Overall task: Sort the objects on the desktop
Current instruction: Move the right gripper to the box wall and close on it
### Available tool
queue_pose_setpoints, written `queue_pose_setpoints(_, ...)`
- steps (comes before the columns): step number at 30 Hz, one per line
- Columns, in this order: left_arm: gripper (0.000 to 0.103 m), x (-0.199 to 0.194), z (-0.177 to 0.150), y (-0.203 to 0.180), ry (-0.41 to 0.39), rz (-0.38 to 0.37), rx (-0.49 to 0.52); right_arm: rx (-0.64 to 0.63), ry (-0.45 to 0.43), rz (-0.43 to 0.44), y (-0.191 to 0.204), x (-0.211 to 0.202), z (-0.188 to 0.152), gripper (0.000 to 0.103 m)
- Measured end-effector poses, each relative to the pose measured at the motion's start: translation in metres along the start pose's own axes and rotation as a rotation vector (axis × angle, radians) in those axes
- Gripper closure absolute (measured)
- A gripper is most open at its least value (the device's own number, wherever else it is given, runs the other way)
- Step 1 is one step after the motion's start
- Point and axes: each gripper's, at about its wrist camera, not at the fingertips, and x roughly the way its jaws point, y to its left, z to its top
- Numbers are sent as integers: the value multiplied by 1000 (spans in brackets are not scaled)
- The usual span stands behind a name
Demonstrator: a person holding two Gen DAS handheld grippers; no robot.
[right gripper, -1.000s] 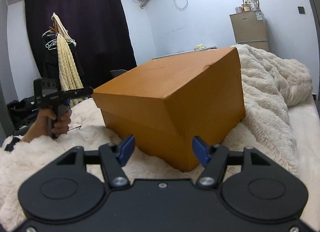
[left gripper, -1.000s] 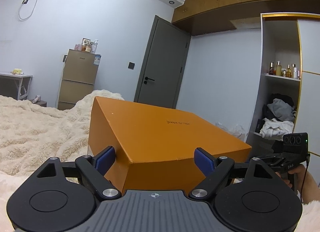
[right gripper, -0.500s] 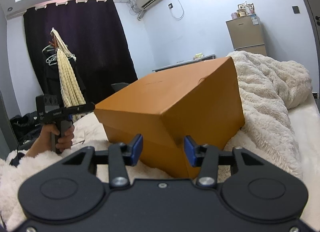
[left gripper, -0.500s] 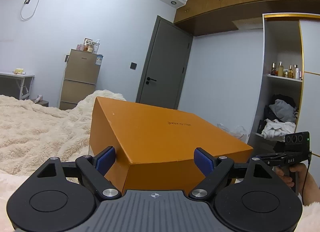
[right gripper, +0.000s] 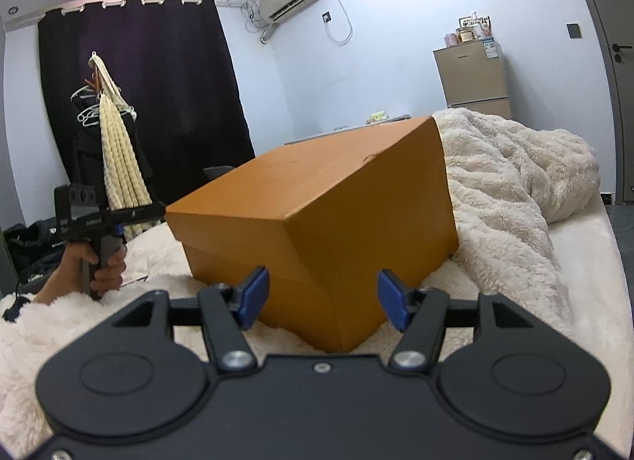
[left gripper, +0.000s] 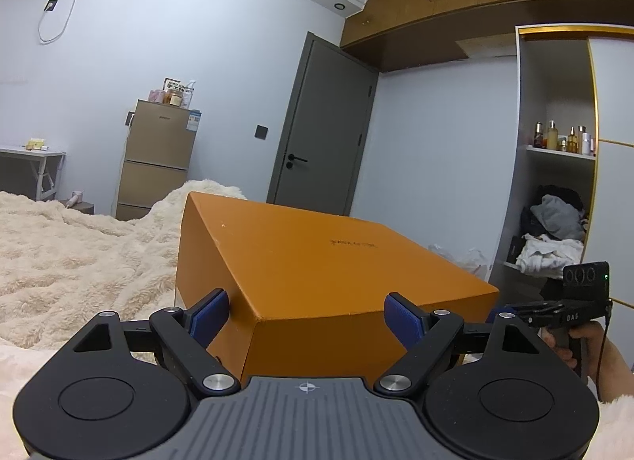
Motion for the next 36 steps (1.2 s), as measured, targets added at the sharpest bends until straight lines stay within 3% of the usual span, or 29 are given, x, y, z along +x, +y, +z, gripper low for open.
queue_pose_setpoints(9, 21, 6, -11, 2, 69, 0, 10, 14, 7, 12, 5, 18, -2, 44)
queue_pose_setpoints(11, 22, 6, -11, 0, 71, 10, 23, 13, 3, 12, 7, 20, -2, 50)
queue_pose_setpoints(18, 39, 4, -7, 5, 76, 32, -14, -11, -4, -2, 13, 21, -3, 56)
queue_pose_setpoints(21, 41, 3, -5, 9, 79, 31, -47, -6, -12, -8, 13, 19, -4, 60)
queue_pose_setpoints(36, 41, -10, 13, -1, 14, 37, -74, -19, -79, -19, 20, 14, 4, 60)
